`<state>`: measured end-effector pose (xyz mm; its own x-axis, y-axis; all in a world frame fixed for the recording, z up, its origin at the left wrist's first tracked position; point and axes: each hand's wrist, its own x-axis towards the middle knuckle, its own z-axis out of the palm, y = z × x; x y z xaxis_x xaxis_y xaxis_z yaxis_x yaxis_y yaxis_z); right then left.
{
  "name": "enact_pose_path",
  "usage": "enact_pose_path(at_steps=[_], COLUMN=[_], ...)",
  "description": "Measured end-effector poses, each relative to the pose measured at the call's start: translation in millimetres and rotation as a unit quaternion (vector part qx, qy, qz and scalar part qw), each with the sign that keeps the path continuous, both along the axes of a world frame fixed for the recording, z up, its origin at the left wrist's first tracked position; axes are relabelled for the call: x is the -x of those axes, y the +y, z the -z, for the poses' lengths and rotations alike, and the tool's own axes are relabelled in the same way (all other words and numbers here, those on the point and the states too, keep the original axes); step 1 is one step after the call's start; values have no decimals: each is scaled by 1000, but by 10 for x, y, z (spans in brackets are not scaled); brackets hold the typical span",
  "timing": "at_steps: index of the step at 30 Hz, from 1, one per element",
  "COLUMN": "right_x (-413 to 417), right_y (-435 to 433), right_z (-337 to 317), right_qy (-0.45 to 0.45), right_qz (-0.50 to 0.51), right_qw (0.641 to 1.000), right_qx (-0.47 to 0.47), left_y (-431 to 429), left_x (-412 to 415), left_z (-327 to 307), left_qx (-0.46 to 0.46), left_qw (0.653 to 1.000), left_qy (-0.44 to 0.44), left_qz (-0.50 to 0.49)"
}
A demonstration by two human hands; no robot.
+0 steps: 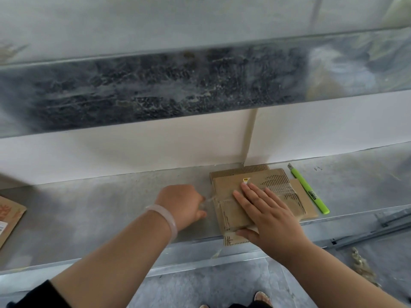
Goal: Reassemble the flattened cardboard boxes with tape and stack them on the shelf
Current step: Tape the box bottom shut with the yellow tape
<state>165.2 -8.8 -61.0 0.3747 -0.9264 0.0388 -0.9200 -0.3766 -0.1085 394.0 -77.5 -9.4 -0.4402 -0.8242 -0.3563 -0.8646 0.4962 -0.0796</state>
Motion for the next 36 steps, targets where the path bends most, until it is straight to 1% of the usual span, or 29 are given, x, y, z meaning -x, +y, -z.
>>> enact_pose_path(at_steps=[3,5,7,10,12,15,18,22,24,30,36], right_x=[-11,-35,-118,-299,-423,-553,-618,-666,-684,-845,-972], right_y=[-2,9,26,10,-32,-72,-62,-83,-98,-154,-177], right_z=[-22,-33,-71,-160,-235,-273,-325,-355,-357,-400,-430], right_qy=[4,13,31,49,78,128,160,183,201,229,273], right_qz=[-2,0,3,26,39,40,50,48,46,59,65], right_qw=[1000,1000,1000,998,994,988,976,968,965,955,937], right_qx=[-2,-4,-6,-38,-69,-73,-138,-163,-163,-179,-207], left_y=[63,86,72,43,51,56,51,10,-13,22,68], left_x=[142,201,220,204,180,125,40,-69,-108,-156,-96], left_z=[70,146,184,165,120,70,17,-128,-160,-150,-105], left_qx=[49,72,81,75,79,84,71,-34,-63,-56,-36], left_qw=[996,992,991,992,993,994,997,994,988,979,982], left_qy=[-52,-80,-88,-82,-58,-20,15,104,135,192,187], left_qz=[52,63,62,65,68,65,40,-25,-41,-47,-20])
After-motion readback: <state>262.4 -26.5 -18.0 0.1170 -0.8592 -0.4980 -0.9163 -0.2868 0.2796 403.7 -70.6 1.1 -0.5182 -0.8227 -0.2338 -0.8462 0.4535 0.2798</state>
